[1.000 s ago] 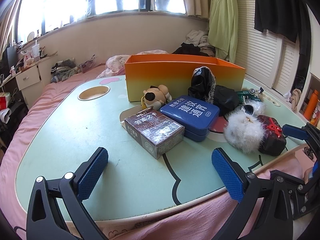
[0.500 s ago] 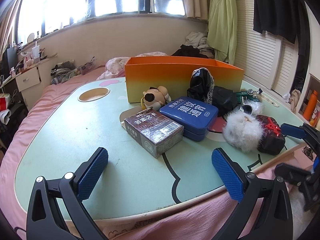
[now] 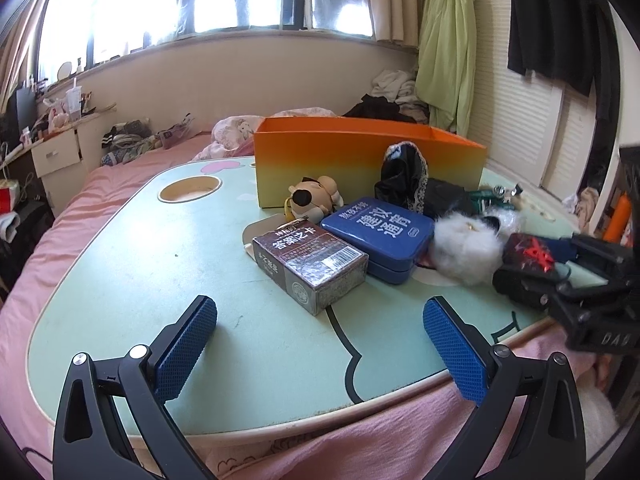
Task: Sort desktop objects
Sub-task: 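Grasp the red-symbol block with the right tool while the left tool grasps the brown card box, then drop the block and card box into the orange box with right and left tools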
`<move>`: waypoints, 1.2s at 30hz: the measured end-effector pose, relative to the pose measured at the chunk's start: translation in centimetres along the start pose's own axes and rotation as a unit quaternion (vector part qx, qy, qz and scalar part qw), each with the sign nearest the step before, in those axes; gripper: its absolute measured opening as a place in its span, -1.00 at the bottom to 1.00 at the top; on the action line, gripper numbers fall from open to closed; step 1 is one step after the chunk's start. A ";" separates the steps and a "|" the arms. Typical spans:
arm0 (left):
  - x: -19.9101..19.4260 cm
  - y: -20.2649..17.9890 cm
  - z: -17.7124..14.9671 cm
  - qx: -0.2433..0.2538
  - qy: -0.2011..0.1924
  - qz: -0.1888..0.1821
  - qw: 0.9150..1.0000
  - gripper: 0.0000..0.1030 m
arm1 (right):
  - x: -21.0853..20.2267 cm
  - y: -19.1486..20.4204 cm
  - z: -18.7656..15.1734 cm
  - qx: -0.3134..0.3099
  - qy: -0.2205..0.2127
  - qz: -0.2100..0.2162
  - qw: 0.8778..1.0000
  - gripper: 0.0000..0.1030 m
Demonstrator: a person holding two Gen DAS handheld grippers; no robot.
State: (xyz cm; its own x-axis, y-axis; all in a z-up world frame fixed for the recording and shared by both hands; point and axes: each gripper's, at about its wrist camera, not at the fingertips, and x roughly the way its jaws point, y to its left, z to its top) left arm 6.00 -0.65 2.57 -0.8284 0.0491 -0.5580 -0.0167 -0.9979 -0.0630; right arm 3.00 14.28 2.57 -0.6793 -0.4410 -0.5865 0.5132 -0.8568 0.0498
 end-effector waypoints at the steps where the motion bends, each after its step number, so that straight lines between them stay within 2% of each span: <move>1: -0.1 0.2 0.1 -0.006 -0.002 0.001 1.000 0.99 | -0.2 -0.1 -0.2 0.001 -0.005 0.002 1.000 0.29; 6: -1.3 1.3 1.7 -0.029 -0.025 0.009 0.999 0.98 | -1.7 -0.9 -1.3 0.021 -0.042 0.014 0.999 0.29; 8: -1.1 1.4 2.9 -0.019 -0.017 0.020 0.999 0.98 | -1.9 -1.1 -1.3 0.025 -0.047 0.015 0.998 0.29; 11: 1.4 1.1 4.2 0.015 0.055 0.009 0.998 0.97 | -1.7 -1.0 -1.2 0.026 -0.041 0.017 0.999 0.29; 13: 3.4 1.2 4.5 0.023 0.101 -0.022 0.994 0.85 | -1.7 -0.7 -1.3 0.024 -0.039 0.017 0.999 0.29; 15: 4.5 1.4 4.6 0.022 0.118 -0.035 0.992 0.58 | -1.6 -0.7 -1.3 0.022 -0.036 0.015 0.999 0.29; 17: 5.0 1.1 4.8 0.031 0.109 -0.021 0.993 0.32 | -1.6 -0.6 -1.3 0.022 -0.035 0.015 0.999 0.29; 21: 4.5 0.8 4.2 0.042 0.097 -0.024 0.994 0.32 | -1.6 -0.6 -1.4 0.024 -0.035 0.014 0.999 0.29; 27: -1.2 0.8 2.6 0.055 0.066 -0.066 0.994 0.32 | -1.8 -0.9 -1.4 0.029 -0.039 0.013 0.999 0.29; 32: -4.5 1.9 5.1 0.017 0.013 -0.105 0.994 0.32 | -2.8 -1.3 -0.2 0.034 -0.055 0.024 0.998 0.29; 36: -3.9 0.6 9.0 0.028 -0.016 -0.087 0.996 0.32 | -3.6 -2.6 4.2 0.057 -0.074 0.056 0.994 0.29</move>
State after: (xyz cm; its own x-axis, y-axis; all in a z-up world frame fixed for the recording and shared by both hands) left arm 4.23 -1.87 12.14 -0.8273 0.2213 -0.5162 -0.1920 -0.9752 -0.1104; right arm 1.85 16.98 7.97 -0.6955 -0.5626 -0.4470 0.5329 -0.8211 0.2045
